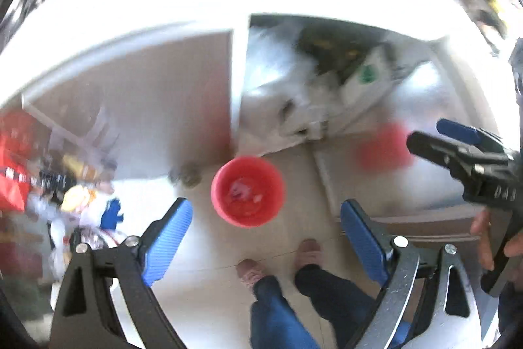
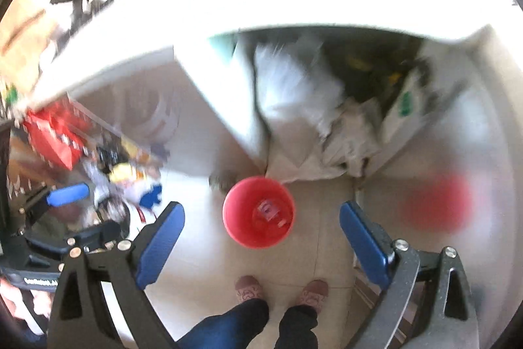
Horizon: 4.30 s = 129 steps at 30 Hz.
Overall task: Collect trash
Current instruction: 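Raise both open tools from the bucket back toward the counter, then grasp the white gloves with the right gripper while the left gripper grasps the blue cap, then carry gloves and blue cap down over the red bucket and release both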
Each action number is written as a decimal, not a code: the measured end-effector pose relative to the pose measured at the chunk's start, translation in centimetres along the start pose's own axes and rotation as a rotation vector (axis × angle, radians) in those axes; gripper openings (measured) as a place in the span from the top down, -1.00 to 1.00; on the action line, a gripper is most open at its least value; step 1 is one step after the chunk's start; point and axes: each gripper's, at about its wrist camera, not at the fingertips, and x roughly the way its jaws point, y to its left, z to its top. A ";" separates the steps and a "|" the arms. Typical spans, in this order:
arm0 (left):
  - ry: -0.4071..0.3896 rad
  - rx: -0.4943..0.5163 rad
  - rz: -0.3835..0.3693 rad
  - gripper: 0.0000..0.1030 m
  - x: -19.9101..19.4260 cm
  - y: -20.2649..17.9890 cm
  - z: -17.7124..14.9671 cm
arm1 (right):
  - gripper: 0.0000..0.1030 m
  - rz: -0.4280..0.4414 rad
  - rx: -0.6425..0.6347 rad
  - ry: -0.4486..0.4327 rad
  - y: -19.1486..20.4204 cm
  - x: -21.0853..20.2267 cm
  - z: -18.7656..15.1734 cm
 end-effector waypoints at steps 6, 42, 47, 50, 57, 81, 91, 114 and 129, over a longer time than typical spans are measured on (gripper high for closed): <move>-0.083 0.139 -0.063 -0.77 -6.6 -6.5 5.0 | -0.99 -0.089 0.102 -0.138 -2.9 -10.9 2.3; 0.078 0.540 -0.135 -0.77 6.0 -31.6 25.0 | -0.75 -0.223 0.372 -0.004 -30.2 -9.6 9.9; 0.080 0.538 -0.153 -0.77 5.4 -31.6 25.3 | -0.31 -0.315 0.263 0.021 -28.6 -9.3 9.7; 0.083 0.541 -0.147 -0.77 5.3 -31.9 25.7 | 0.12 -0.321 0.271 -0.004 -29.0 -10.0 9.1; 0.081 0.597 -0.166 -0.77 5.5 -35.6 26.8 | 0.88 -0.253 0.384 -0.021 -32.8 -11.8 8.2; 0.146 0.829 -0.181 -0.73 13.3 -49.2 29.7 | 0.88 -0.269 0.612 -0.141 -41.0 -18.0 7.9; 0.135 0.854 -0.167 0.18 13.3 -50.8 29.2 | 0.88 -0.255 0.646 -0.132 -41.3 -17.8 7.0; -0.031 0.556 -0.243 0.18 1.6 -36.4 28.1 | 0.88 -0.217 0.391 -0.176 -29.0 -19.6 11.6; -0.098 0.277 -0.057 0.19 -5.9 -14.6 17.4 | 0.88 -0.041 0.069 -0.151 -7.9 -16.3 11.1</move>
